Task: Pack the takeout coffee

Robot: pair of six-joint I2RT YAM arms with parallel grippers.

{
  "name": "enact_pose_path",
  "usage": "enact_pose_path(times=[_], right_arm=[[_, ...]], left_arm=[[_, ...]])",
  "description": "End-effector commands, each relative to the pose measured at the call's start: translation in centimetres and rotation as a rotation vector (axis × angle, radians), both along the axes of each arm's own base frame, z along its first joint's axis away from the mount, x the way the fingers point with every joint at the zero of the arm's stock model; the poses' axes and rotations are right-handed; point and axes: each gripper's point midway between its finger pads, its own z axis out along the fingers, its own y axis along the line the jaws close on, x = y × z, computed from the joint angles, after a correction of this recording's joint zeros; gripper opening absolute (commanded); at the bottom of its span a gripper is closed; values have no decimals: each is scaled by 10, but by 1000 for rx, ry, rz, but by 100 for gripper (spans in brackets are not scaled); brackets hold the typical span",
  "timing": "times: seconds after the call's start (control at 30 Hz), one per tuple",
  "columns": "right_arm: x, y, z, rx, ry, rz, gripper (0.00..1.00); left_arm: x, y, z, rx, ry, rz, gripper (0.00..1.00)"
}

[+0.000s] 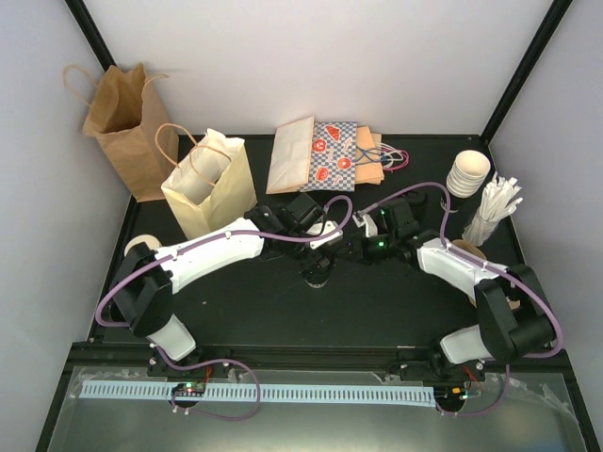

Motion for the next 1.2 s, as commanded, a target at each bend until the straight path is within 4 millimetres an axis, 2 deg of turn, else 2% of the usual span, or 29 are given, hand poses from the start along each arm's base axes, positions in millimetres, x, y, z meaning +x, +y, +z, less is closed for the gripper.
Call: enact_pose_path(times=[0.0,0.27,0.53,0.6,0.67,0.87,0.97,1.03,1.17], right_arm=[[6,7,6,34,-24,26,25],[3,12,-4,26,-2,56,25],[-8,-1,-39,-56,37,20,24],[-12,-4,-43,-65,38,18,23],[-12,-6,-37,-72,20,15,27],[10,-15,19,-132,-154,-37,39],[19,-27,42,-172,-257,-104,42],[19,-32,51,-186,-286,-115,43],[14,-38,51,-221,-289,-107,43]], left_arm=[[-11,7,-17,48,53,-25,80],[-12,6,-19,49,61,-31,80],[-14,5,-22,50,73,-38,80],[-15,6,-23,52,74,-37,80],[-13,6,-22,50,70,-33,80],[-9,4,-8,31,46,-22,87],[-6,2,2,18,30,-16,97],[-5,0,12,0,20,-14,99],[-3,-3,31,-29,5,-9,99]])
